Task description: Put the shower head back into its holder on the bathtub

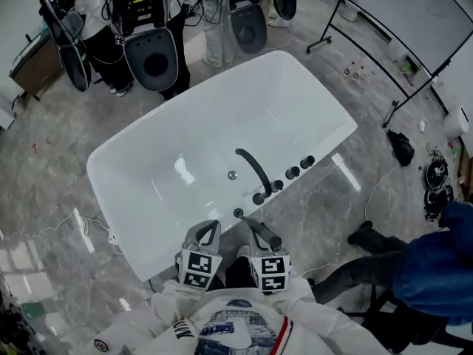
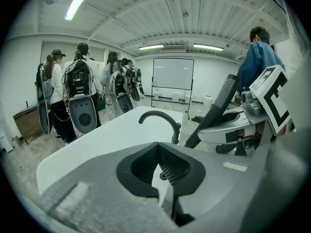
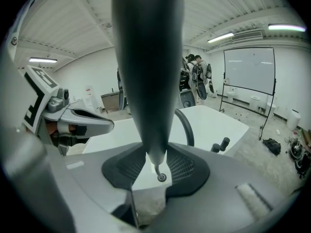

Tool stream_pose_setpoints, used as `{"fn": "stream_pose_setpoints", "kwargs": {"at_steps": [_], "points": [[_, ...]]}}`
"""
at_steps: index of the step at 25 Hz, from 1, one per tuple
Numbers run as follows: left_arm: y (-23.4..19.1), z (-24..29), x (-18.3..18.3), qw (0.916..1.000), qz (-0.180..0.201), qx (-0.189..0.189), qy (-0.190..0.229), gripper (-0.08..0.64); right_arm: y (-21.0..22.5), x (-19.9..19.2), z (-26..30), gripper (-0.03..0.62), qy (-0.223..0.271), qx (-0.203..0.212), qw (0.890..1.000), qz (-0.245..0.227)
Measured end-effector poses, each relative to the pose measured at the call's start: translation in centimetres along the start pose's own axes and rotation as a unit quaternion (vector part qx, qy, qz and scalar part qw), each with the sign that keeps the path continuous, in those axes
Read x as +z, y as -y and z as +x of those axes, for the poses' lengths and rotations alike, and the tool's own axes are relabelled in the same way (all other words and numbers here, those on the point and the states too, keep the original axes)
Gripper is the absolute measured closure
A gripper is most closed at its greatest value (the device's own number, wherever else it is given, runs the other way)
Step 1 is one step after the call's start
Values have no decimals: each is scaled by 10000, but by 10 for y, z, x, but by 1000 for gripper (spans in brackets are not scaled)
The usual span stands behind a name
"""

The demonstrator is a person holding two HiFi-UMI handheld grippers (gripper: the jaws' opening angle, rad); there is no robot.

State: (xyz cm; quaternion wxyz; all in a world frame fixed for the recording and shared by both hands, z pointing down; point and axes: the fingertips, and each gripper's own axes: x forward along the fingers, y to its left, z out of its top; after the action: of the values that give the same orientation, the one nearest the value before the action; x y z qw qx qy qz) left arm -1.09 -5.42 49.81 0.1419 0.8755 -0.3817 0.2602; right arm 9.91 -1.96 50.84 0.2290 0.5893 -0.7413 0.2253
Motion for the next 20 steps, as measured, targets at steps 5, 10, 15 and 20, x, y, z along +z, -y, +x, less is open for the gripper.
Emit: {"fn": "stream_pose_setpoints", "kwargs": {"at_steps": [5,10,15,20], "points": [[4,3,-3,9992,-210,328,-61,560,7,3,6,456,-69,344,9992,-200],[3,6,-6,9976,-327,593,-119,560,8,-1,14,456,-111,655,9973,-304],[2,10,-4,9965,-365,745,-88,560,16,-2,18,456,-90,764,9964,-346],[2,16,1,9967,-405,703,-69,560,22,-8,30,456,-220,763,9962,-354]]}}
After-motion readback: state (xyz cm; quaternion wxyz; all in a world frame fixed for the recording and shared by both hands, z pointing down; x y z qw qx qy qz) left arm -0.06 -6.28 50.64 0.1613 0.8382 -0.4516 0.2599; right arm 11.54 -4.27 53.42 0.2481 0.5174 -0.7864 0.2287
